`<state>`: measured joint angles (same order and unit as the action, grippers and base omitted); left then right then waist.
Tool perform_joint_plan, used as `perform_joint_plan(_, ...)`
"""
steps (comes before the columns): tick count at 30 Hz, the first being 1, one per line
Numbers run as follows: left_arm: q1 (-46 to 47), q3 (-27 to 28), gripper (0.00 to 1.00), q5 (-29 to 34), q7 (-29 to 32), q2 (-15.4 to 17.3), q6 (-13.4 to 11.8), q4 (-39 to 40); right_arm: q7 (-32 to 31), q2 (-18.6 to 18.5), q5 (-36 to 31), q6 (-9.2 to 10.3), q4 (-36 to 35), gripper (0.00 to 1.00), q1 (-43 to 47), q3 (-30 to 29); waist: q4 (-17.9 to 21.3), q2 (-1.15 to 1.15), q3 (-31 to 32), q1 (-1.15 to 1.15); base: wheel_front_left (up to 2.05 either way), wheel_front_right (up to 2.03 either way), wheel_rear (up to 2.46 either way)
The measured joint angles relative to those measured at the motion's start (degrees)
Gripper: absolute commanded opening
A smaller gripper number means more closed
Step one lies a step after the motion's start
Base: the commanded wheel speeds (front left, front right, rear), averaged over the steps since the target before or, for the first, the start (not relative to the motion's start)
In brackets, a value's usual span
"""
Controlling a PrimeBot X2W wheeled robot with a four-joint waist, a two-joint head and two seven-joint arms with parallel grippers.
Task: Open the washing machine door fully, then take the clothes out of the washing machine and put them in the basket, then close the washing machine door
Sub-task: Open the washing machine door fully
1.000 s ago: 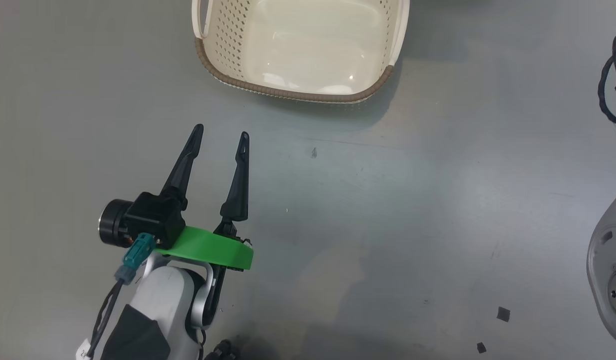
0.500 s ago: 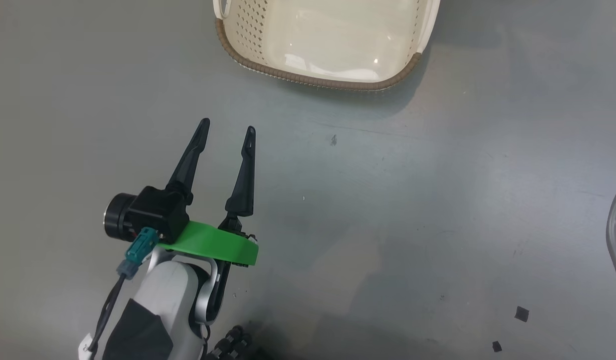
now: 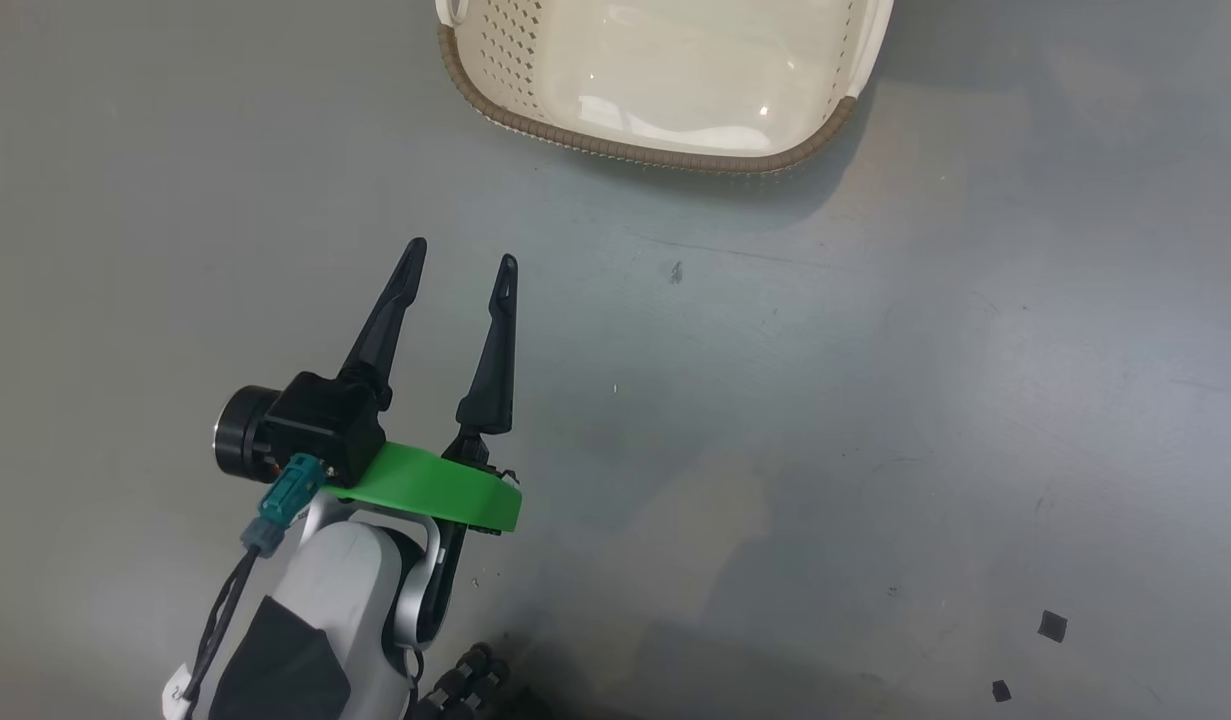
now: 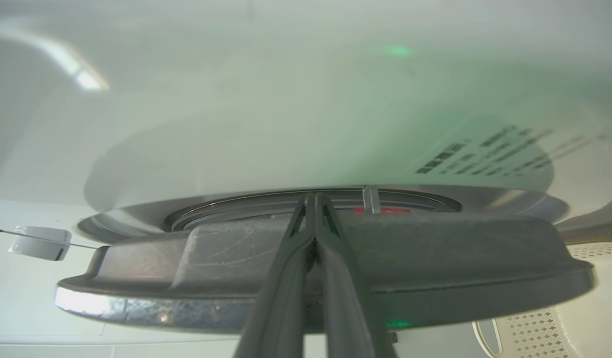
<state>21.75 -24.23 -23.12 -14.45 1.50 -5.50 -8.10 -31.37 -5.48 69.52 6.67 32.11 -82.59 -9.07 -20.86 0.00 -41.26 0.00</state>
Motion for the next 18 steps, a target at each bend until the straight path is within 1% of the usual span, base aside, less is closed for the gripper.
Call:
perform_joint_plan(11,0.7,-0.2,1.0,-0.3,0.0,0.0,-0.3,0.0,-2.4,-0.5,2.5,0.08,4.3,0.0,-2.2,-1.1,-0.2,0.0,0.1,0.0,0.0,0.0,0.0)
perform_joint_plan(18,0.7,-0.2,1.0,-0.3,0.0,-0.1,-0.3,-0.1,-3.0,-0.6,2.6,0.12,6.4,0.0,-3.1,-1.1,-0.1,0.0,0.3,0.0,0.0,0.0,0.0)
